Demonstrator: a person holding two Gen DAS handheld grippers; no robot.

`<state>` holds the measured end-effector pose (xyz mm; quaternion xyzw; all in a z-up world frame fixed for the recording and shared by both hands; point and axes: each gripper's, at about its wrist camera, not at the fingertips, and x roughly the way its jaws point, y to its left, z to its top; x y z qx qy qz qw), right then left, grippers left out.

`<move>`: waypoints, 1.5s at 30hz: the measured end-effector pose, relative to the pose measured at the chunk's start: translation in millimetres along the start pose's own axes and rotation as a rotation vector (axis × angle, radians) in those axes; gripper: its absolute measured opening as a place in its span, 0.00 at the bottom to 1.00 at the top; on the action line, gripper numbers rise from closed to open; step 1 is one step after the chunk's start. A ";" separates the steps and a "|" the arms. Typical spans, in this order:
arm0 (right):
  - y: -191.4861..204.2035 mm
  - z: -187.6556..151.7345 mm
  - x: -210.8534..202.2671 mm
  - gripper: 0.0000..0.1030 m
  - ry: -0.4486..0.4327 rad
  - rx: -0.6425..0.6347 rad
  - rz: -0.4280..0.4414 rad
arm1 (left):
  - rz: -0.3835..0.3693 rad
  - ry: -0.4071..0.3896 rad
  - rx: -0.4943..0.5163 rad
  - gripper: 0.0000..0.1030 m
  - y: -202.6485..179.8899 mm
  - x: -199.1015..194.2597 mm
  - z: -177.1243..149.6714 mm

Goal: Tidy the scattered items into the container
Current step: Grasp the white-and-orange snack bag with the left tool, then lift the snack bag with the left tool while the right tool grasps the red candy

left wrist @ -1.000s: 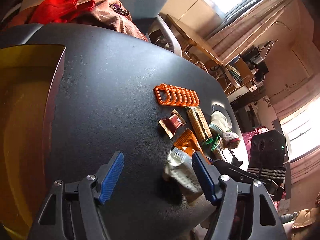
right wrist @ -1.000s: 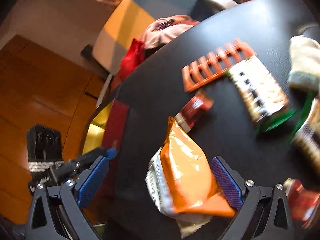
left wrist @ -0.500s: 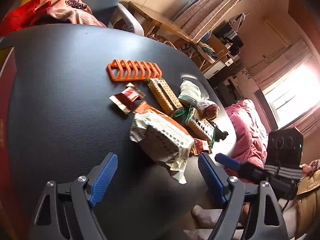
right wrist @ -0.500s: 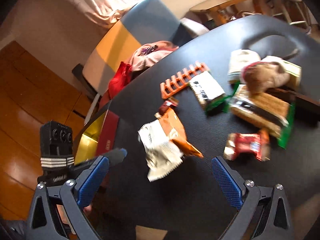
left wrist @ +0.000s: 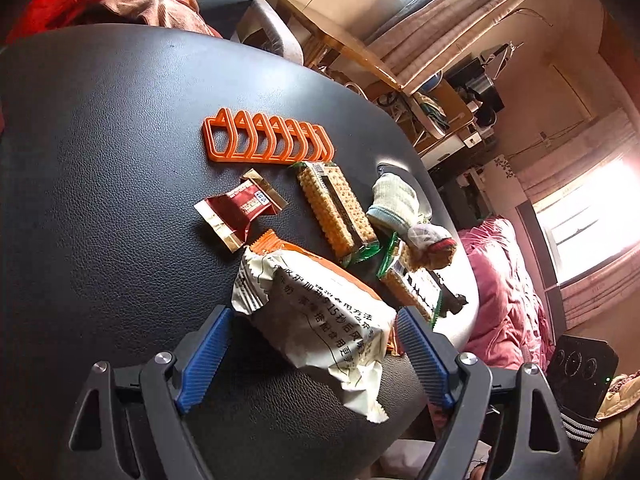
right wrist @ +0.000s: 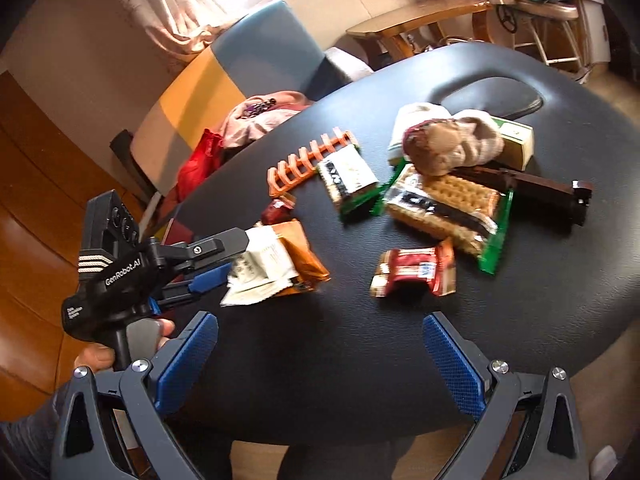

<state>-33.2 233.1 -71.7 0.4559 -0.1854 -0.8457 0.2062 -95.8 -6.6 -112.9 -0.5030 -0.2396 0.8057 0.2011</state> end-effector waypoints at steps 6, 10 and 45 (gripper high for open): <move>-8.9 -2.3 1.2 1.00 -0.017 0.005 -0.052 | 0.024 0.011 0.033 0.83 -11.0 11.4 -0.9; -11.3 -3.2 -0.3 1.00 -0.040 -0.006 -0.088 | 0.058 -0.005 0.094 0.80 -21.9 13.1 -2.5; -7.8 9.5 51.6 0.37 -0.013 -0.157 -0.324 | 0.140 -0.074 0.164 0.73 17.1 -45.6 -26.0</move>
